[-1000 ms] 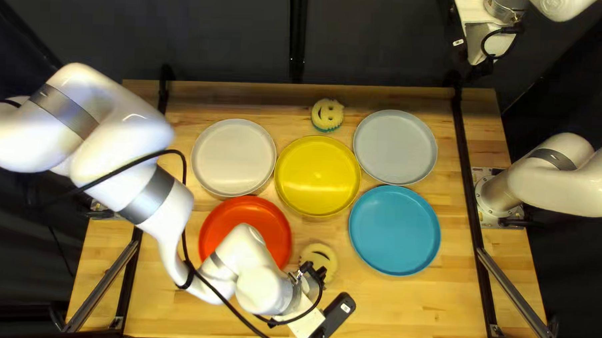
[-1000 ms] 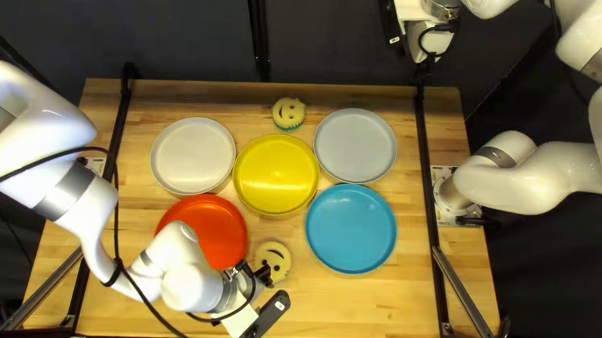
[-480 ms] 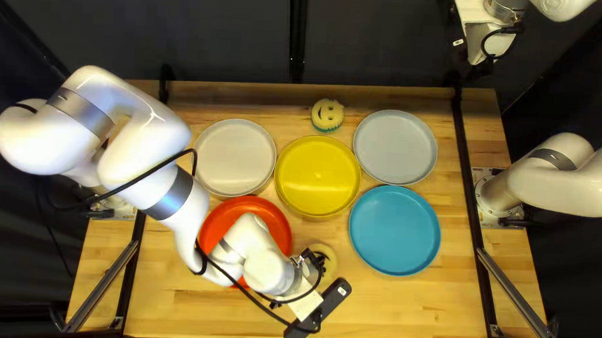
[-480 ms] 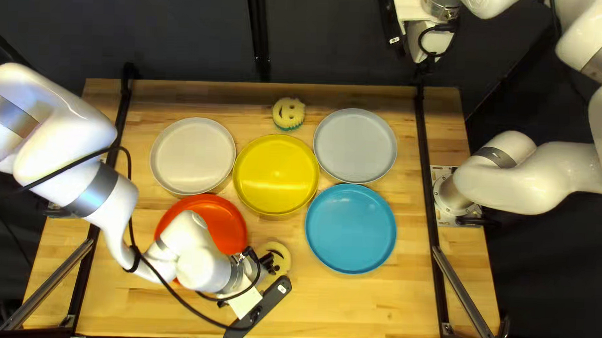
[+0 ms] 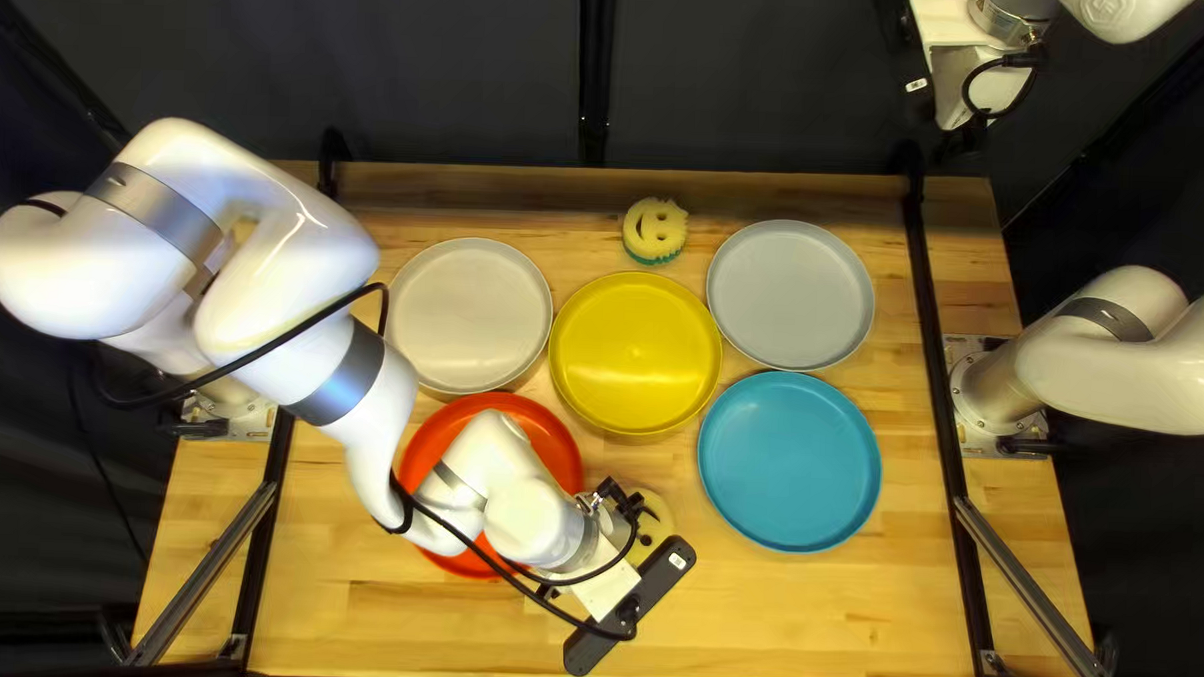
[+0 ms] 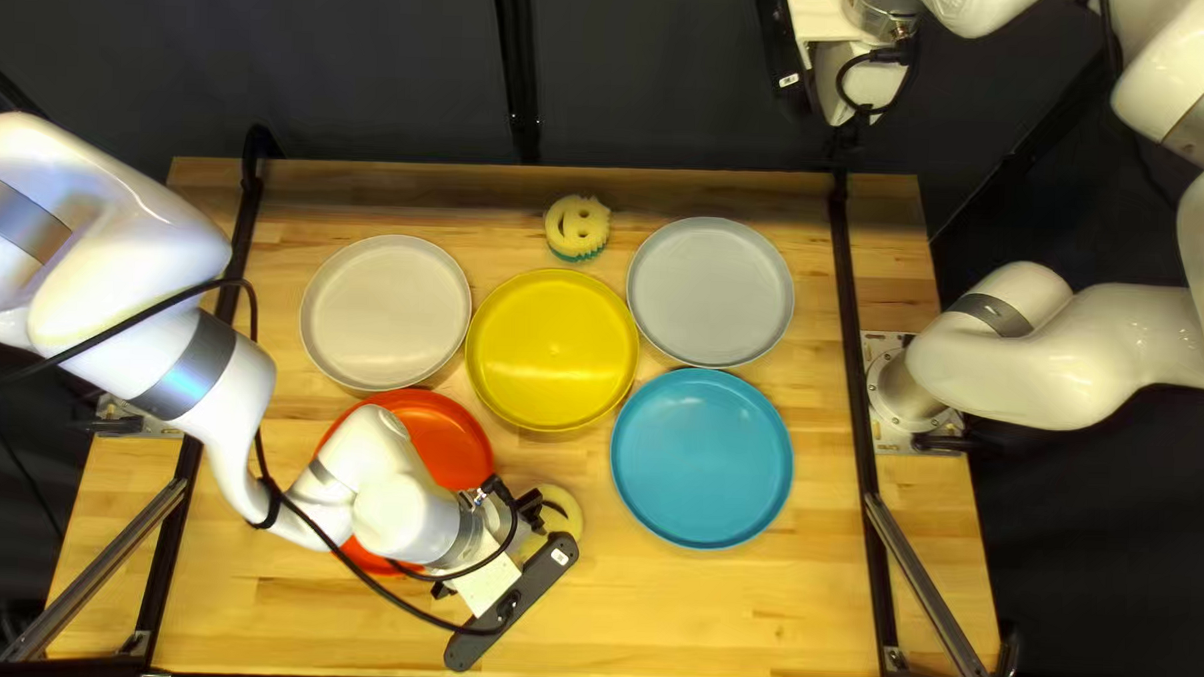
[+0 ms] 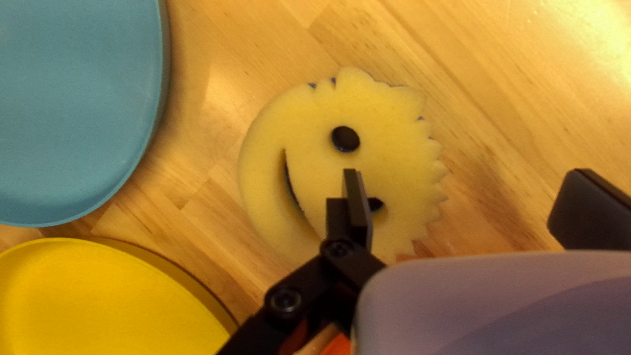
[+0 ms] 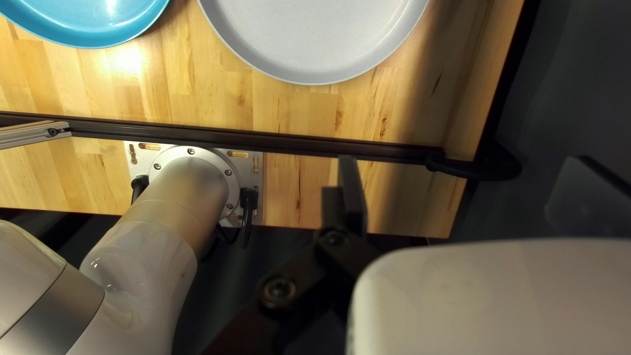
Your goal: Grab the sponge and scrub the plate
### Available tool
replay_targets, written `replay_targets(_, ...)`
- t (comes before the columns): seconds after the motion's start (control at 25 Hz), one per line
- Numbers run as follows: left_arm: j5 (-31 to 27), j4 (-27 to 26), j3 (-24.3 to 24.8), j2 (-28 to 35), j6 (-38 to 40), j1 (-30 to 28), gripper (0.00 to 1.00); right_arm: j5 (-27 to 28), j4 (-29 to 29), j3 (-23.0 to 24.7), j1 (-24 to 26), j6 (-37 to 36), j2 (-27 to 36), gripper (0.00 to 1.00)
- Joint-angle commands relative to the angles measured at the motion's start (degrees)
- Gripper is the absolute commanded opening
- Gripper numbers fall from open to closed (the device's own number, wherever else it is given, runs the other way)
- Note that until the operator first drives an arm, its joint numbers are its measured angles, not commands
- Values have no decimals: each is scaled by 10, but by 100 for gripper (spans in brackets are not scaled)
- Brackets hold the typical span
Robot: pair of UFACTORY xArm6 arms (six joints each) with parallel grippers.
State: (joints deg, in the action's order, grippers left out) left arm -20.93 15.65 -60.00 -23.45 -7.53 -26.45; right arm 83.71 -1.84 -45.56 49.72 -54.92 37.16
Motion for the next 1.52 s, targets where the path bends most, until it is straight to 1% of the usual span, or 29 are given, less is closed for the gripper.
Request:
replay_targets(0.04,6,-2,2,0,-3,1,100,0,0,0,0,0,0,100)
replay_targets(0.16,-1,2,-1,6,1,0,100,0,0,0,0,0,0,100)
replay_targets(0.28,-23,2,-1,24,8,-5,100,0,0,0,0,0,0,100)
replay_targets(0.84,-23,2,-1,24,8,-5,100,0,0,0,0,0,0,100)
replay_targets(1.04,-15,15,6,24,26,-4,100,0,0,0,0,0,0,100)
replay_targets(1.28,-6,28,-2,7,30,3,100,0,0,0,0,0,0,100)
replay_targets(1.52,13,24,-13,-19,6,19,100,0,0,0,0,0,0,100)
